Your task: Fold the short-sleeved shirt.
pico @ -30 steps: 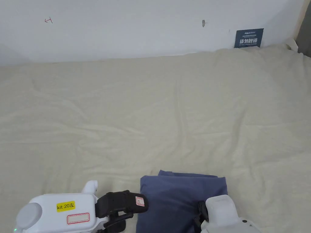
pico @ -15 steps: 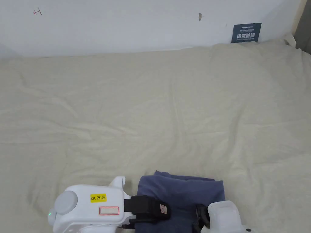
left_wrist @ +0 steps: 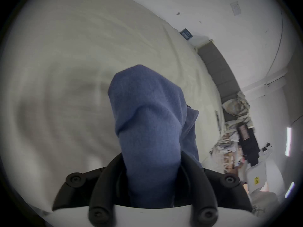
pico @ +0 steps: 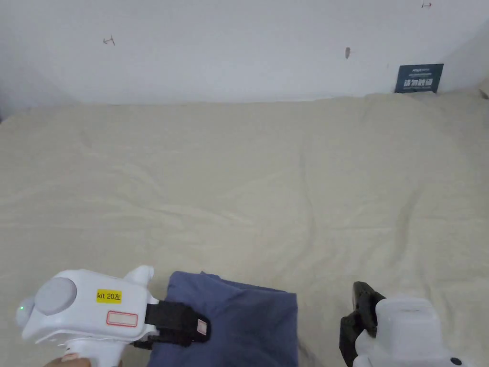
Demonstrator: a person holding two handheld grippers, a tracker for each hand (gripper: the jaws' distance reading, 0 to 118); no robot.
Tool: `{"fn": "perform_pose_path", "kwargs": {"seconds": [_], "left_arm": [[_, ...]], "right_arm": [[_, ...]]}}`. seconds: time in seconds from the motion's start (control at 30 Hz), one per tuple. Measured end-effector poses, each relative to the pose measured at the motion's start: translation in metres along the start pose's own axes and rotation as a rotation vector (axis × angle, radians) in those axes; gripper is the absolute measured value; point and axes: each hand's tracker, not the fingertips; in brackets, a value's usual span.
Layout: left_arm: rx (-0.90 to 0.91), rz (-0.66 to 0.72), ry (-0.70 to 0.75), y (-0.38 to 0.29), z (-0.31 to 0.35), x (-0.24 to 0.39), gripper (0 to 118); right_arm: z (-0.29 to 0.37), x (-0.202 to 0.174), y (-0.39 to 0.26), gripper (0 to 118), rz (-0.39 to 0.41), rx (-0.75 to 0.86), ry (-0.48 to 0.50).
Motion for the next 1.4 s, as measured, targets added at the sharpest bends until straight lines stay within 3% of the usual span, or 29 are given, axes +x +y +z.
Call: {"fn": "perform_pose_path", "kwargs": {"seconds": [0.07,0.17,0.3,0.4,0.5,0.63,0.83,0.93,0.97,1.0,1.07,1.1,1.13,1.33,1.37,1.4], "left_arm": [[0.029,-0.006,0.087,0.008,0.03,-0.022,30],[0.039,0.0,0.181,0.022,0.067,-0.057,30],[0.05,0.032,0.271,0.036,0.115,-0.103,30],[0.082,0.067,0.333,0.046,0.146,-0.135,30],[0.103,0.036,0.489,0.054,0.174,-0.156,30],[0.088,0.081,0.535,0.066,0.203,-0.191,30],[0.091,-0.009,0.864,0.083,0.223,-0.218,30],[0.096,0.009,0.875,0.09,0.23,-0.24,30],[0.095,-0.011,0.882,0.089,0.23,-0.244,36],[0.109,-0.037,0.921,0.087,0.231,-0.247,64],[0.074,-0.078,1.112,0.085,0.229,-0.25,100],[0.111,-0.104,1.138,0.083,0.23,-0.249,112],[0.102,-0.102,1.13,0.081,0.234,-0.249,114],[0.281,0.024,1.053,0.059,0.252,-0.23,111],[0.332,0.048,1.004,0.054,0.255,-0.222,102],[0.369,0.063,0.961,0.049,0.257,-0.213,74]], "right_arm": [[0.004,-0.014,0.007,0,-0.033,0.046,-0.053],[0.006,-0.031,0.015,0,-0.088,0.068,-0.051],[0.006,-0.052,0.023,0,-0.026,0.098,-0.069],[0.0,-0.063,0.032,0,-0.035,0.107,-0.069],[-0.013,-0.073,0.046,0,-0.043,0.116,-0.058],[-0.024,-0.089,0.058,0,-0.03,0.149,-0.056],[-0.04,-0.102,0.06,0,-0.034,0.119,-0.057],[-0.049,-0.107,0.056,0,-0.025,0.096,-0.044],[-0.05,-0.108,0.055,0,-0.021,0.083,-0.037],[-0.051,-0.109,0.054,0,-0.022,0.074,-0.026],[-0.051,-0.109,0.053,0,-0.024,0.062,-0.009],[-0.051,-0.109,0.053,0,-0.021,0.059,-0.003],[-0.05,-0.11,0.052,0,-0.015,0.06,-0.003],[-0.048,-0.102,0.05,0,-0.017,0.05,0.009],[-0.047,-0.101,0.051,0,-0.017,0.05,0.01],[-0.045,-0.1,0.051,0,-0.015,0.052,0.01]]}}
